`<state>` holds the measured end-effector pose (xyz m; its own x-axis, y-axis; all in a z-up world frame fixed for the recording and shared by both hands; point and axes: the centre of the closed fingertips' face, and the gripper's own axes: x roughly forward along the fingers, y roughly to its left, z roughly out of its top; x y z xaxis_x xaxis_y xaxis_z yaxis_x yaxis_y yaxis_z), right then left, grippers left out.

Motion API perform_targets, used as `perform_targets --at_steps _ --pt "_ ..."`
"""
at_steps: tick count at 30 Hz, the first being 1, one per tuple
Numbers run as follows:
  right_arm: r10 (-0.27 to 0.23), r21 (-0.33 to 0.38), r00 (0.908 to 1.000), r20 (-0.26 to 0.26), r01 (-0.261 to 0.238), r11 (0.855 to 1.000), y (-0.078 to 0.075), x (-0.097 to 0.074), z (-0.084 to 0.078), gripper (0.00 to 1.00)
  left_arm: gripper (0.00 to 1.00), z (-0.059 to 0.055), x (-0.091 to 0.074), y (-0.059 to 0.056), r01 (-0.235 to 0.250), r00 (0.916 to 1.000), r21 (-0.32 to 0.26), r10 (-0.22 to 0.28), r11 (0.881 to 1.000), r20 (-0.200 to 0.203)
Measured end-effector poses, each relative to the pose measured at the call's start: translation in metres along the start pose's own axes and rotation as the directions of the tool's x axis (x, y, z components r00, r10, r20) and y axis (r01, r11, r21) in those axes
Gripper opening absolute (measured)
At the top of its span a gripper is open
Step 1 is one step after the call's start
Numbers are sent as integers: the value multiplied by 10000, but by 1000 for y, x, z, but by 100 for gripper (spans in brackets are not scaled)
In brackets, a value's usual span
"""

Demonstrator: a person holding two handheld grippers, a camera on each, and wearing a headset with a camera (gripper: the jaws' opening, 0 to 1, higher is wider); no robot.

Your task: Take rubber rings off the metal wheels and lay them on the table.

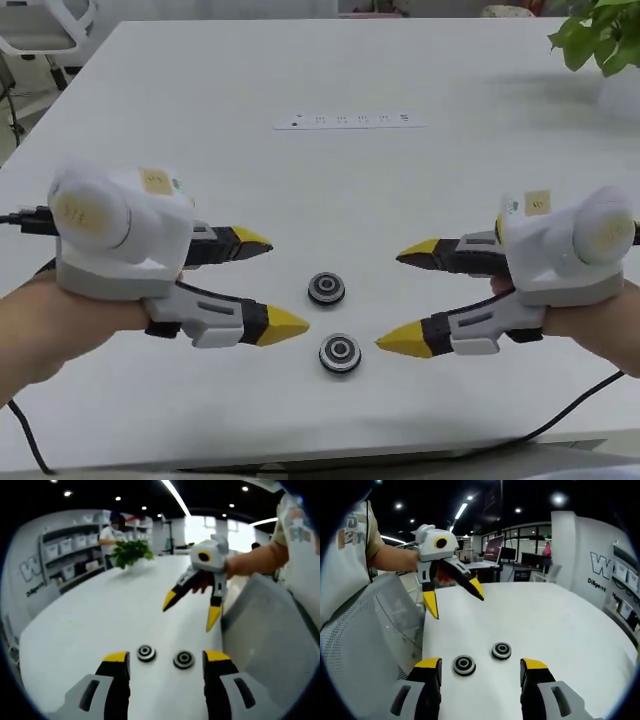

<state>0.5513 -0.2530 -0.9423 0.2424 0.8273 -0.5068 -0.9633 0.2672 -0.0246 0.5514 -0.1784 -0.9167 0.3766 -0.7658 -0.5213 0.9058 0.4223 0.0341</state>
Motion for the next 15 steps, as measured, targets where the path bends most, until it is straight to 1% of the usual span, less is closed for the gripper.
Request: perform_targets --at_steps 3,10,15 --pt "126 -6 9999 -52 -126 9999 1 3 -4 61 59 -5 5 -3 144 9998 29 -143 9999 -149" --pt "416 38 9989 -202 -416 9991 7 11 -12 57 56 -12 15 -10 449 9985 -6 -449 9990 -327" --pt "595 111 9978 -292 -592 9982 7 16 -20 54 54 -17 21 -13 618 9971 -67 -621 9981 -447"
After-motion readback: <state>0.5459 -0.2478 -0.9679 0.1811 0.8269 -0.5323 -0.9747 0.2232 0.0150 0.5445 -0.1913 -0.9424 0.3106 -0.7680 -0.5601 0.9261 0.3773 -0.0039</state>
